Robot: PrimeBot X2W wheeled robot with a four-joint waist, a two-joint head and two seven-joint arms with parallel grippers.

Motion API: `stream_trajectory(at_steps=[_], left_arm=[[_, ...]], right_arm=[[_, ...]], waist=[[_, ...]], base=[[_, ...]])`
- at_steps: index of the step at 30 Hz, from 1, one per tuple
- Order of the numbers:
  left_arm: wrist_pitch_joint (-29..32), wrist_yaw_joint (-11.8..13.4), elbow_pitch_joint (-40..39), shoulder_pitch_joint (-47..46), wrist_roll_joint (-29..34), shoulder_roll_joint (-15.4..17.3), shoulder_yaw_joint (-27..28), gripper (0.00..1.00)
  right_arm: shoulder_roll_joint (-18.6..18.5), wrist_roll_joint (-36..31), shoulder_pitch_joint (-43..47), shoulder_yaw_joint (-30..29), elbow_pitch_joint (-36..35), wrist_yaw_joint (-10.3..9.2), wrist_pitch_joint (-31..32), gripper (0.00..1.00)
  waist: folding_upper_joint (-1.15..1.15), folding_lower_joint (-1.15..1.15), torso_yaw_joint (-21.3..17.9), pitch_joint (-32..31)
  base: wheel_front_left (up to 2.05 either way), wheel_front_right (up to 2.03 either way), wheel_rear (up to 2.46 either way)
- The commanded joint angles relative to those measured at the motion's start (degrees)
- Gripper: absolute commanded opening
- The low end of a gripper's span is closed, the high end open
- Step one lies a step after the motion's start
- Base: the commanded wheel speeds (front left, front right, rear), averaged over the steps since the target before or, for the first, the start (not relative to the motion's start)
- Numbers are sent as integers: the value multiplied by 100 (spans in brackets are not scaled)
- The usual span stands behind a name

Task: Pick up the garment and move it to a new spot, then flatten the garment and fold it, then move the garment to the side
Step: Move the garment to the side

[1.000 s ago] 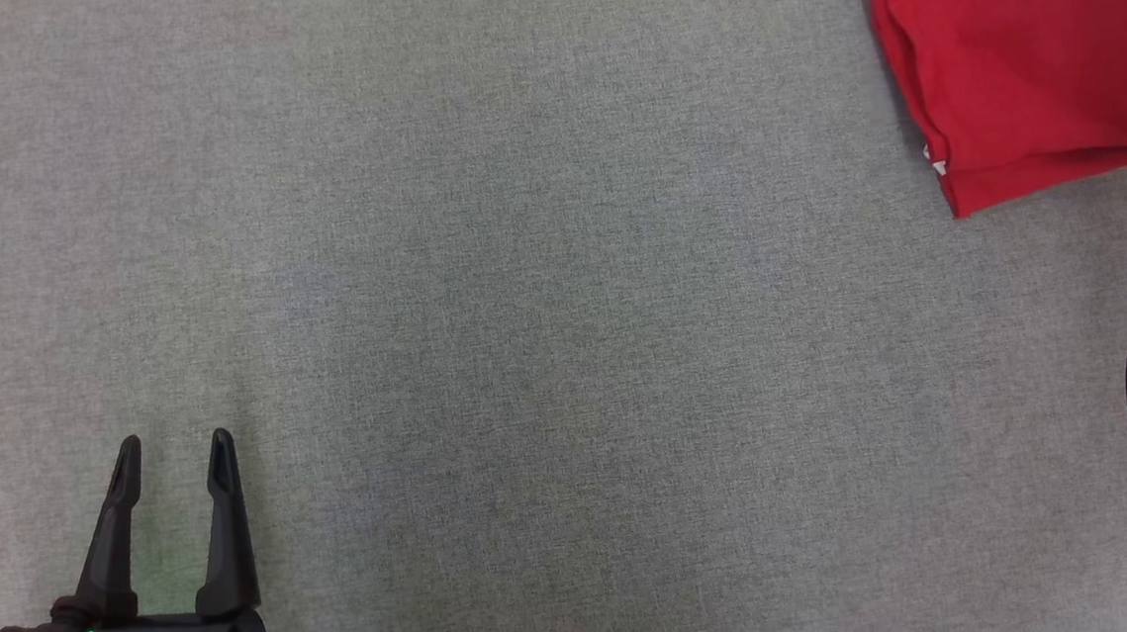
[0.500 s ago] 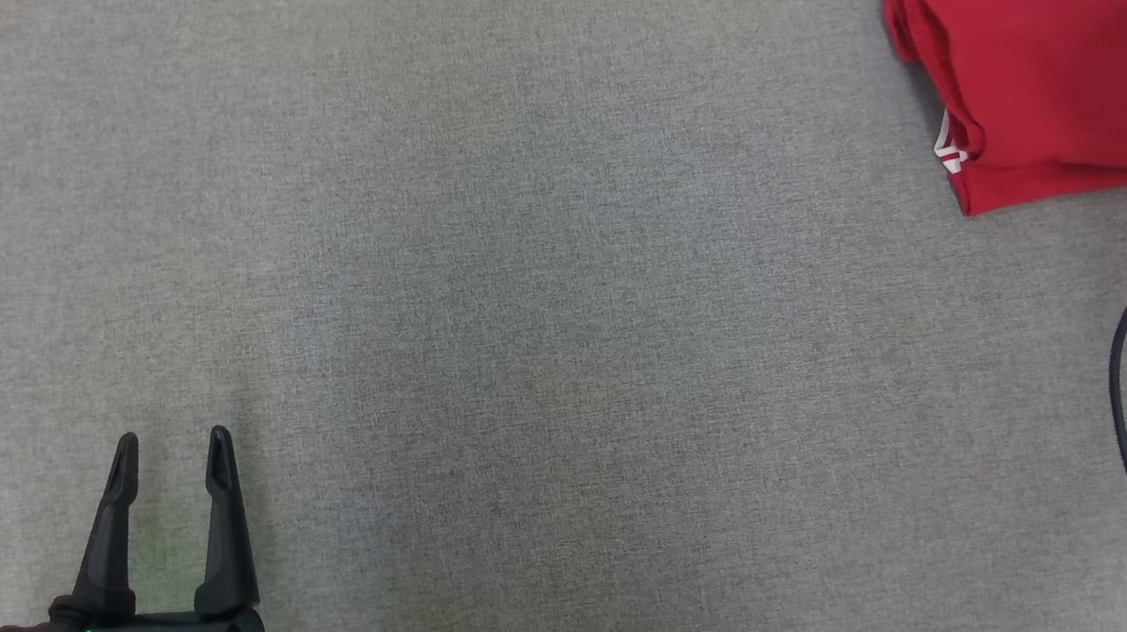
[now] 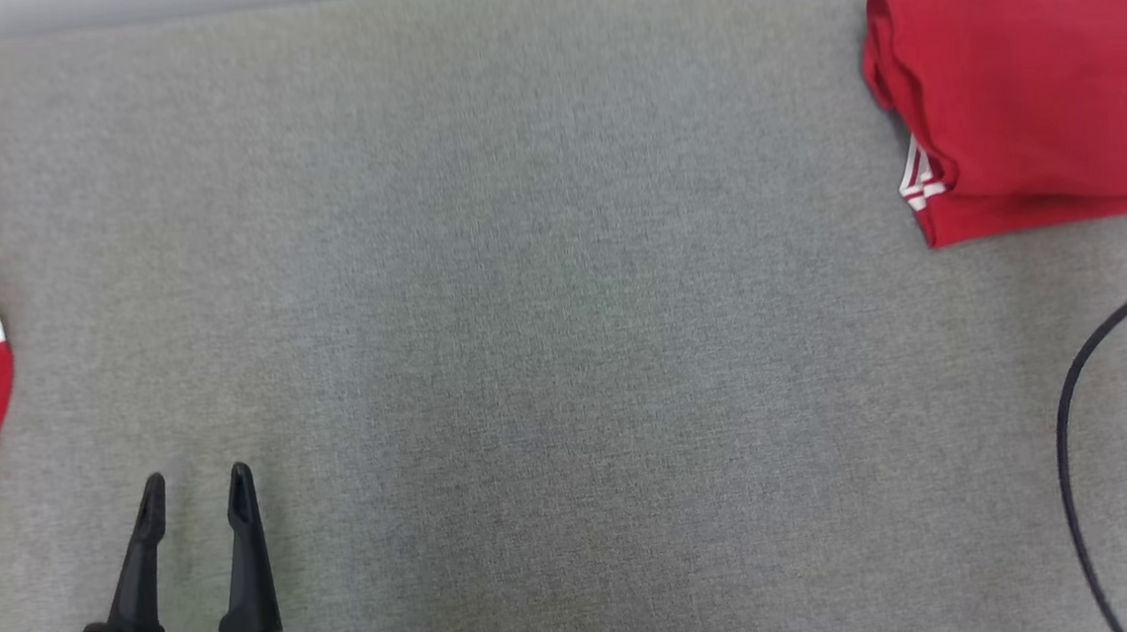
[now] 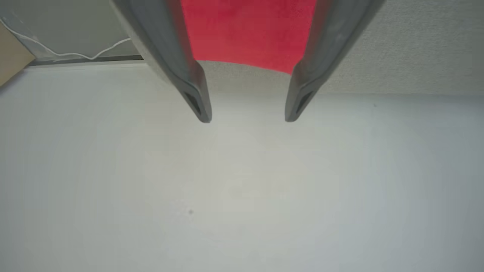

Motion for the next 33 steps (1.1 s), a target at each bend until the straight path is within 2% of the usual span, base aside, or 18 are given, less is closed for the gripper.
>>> stream_trajectory(at_steps=[1,6,16,19,26,33], left_arm=[[-40,30,14,101,-37,-33,17,100],[-64,33,91,246,-54,-109,-2,100],[-81,50,179,524,-66,-221,-23,100],[-83,43,189,574,-62,-240,-15,100],[-85,0,207,677,-12,-261,-29,100],[-85,34,177,797,-7,-292,19,100]], right_arm=[[78,196,151,-50,-115,-5,-92,100],[215,522,672,-106,-525,-5,-280,100],[553,495,1855,-442,-1224,-6,-419,100],[663,277,2290,-778,-1505,-6,-430,100],[1180,-415,3579,-1579,-2452,-6,-430,100],[1869,-1237,4714,-1961,-3350,-6,-431,100]], waist=[[0,0,28,-278],[0,0,95,-630],[0,0,129,-1169],[0,0,119,-1280],[0,0,142,-1479],[0,0,144,-1675]], base=[[0,0,0],[0,0,0],[0,0,0],[0,0,0],[0,0,0],[0,0,0]])
